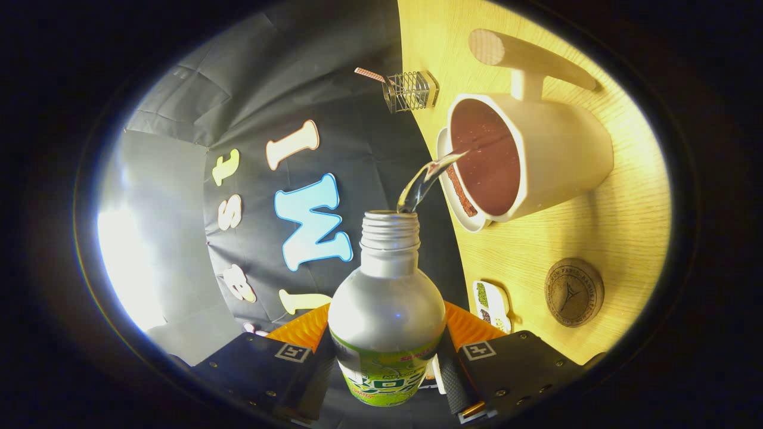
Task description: Take the bottle from table, then pour the juice into the cup, finally place the bottle on the coaster
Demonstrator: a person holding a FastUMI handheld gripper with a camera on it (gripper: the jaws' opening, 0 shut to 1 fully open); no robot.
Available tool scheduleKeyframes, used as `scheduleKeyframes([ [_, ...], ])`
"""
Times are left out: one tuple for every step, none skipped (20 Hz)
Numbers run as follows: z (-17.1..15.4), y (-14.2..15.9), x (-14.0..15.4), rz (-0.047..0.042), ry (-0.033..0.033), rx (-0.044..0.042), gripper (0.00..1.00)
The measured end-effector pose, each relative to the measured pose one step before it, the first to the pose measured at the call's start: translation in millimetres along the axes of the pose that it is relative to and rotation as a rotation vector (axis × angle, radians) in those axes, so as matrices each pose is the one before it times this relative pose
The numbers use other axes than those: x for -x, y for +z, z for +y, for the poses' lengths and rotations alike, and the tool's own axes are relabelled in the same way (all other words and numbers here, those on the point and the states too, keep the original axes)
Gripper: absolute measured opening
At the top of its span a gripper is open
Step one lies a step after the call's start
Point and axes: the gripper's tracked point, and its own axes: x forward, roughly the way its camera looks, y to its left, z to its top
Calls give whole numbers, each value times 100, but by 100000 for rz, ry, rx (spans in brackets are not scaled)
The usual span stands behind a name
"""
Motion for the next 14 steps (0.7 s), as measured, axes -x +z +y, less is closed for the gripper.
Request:
scheduleKeyframes([
  [147,-154,-41,54,334,-569,77],
  [185,-165,-53,220,267,-325,77],
  [-14,-188,-40,286,15,-311,77],
  [156,-192,12,72,361,-552,77],
  [162,-124,-30,256,669,-1004,77],
  [260,-230,214,404,582,-981,77],
  [58,-247,-42,451,269,-692,77],
  [71,33,-240,-88,-36,-342,77],
  [13,0,-87,43,86,-390,77],
  [191,-56,-136,22,382,-642,77],
  [109,27,-57,-156,277,-759,77],
  [95,-46,3,22,255,-705,77],
  [127,-106,183,-80,313,-797,77],
  [211,-27,-191,0,337,-652,77],
])
